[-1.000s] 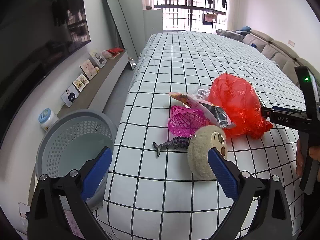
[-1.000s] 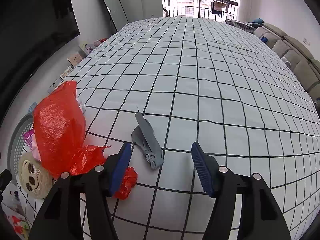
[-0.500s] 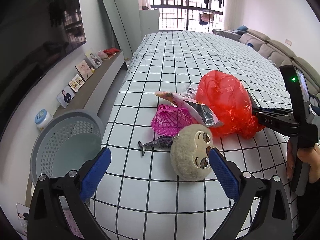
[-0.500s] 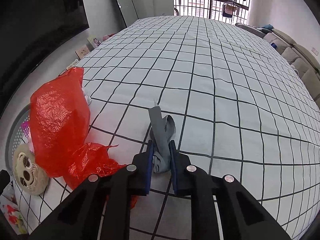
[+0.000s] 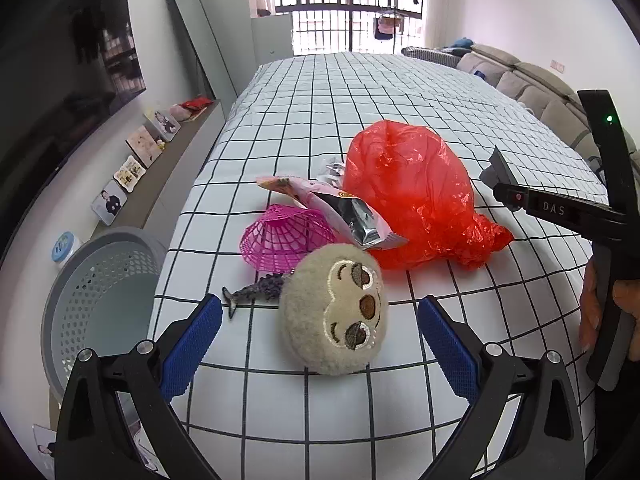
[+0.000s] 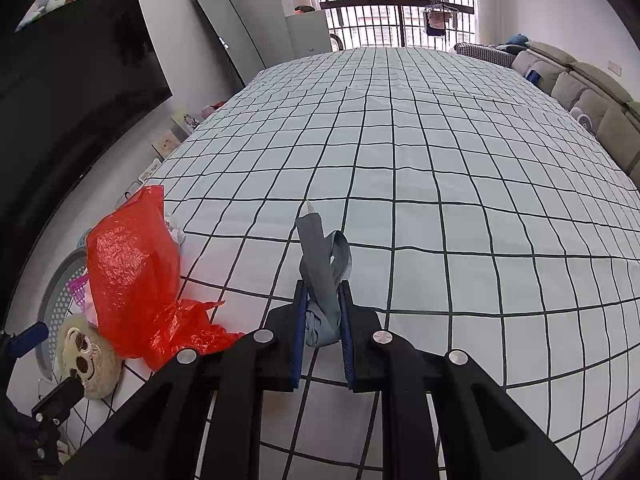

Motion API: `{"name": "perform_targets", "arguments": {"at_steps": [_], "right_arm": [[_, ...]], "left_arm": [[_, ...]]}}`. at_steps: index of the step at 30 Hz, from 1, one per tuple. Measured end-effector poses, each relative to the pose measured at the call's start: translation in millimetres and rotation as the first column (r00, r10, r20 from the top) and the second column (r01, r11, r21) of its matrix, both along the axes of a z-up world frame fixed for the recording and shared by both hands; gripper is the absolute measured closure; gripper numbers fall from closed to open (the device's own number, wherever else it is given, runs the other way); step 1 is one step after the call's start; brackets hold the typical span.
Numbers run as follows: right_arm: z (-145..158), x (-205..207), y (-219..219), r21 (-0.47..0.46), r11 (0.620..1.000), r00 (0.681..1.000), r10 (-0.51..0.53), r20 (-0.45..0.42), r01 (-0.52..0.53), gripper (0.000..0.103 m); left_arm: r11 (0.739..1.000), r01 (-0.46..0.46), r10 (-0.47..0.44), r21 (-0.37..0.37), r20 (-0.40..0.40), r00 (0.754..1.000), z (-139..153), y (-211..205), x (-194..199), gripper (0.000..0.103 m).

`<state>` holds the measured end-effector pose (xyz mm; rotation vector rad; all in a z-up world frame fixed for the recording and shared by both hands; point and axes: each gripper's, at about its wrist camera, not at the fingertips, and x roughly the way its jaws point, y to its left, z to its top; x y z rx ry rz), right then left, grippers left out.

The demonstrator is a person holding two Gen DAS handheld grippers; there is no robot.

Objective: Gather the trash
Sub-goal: 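Grasp the grey cloth with the right tool while the left tool grasps the plush sloth, then carry sloth and grey cloth over the basket and open both tools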

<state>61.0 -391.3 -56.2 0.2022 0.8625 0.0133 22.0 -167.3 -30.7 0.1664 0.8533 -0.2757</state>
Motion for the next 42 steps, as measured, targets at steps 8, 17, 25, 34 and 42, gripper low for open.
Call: {"name": "perform_targets", "arguments": {"at_steps": [8, 17, 25, 34, 42], "right_arm": [[-1, -2, -1, 0.006, 1.000, 1.000, -0.003, 0.003, 0.003, 0.088], [-4, -2, 0, 0.002, 1.000, 1.000, -0.009, -0.005, 0.009, 0.088], [-8, -3, -5, -0.003, 0.999, 0.999, -0.042, -0.012, 0.042, 0.088], [9, -25, 5, -0.058, 0.994, 0.995, -0.096, 0.011, 0.096, 0.088], [41, -72, 60, -0.069, 0.996, 0.997, -0.053, 0.059, 0.057, 0.088]], "left_arm": [[1.000, -0.019, 0.019, -0.004, -0.044, 0.999, -20, -5, 14, 0.014], [1.000, 0.005, -0.006, -0.019, -0.083, 0.997, -26, -3, 11, 0.049], [0.998, -0.008, 0.005, -0.056, -0.046, 0.999, -8, 18, -2, 0.049], [0.996, 0.001, 0.001, -0.089, 0.020, 1.000, 18, 50, -17, 0.049], [0.993, -0.007, 0.016, -0.117, 0.074, 0.997, 32, 87, -28, 0.049]]}}
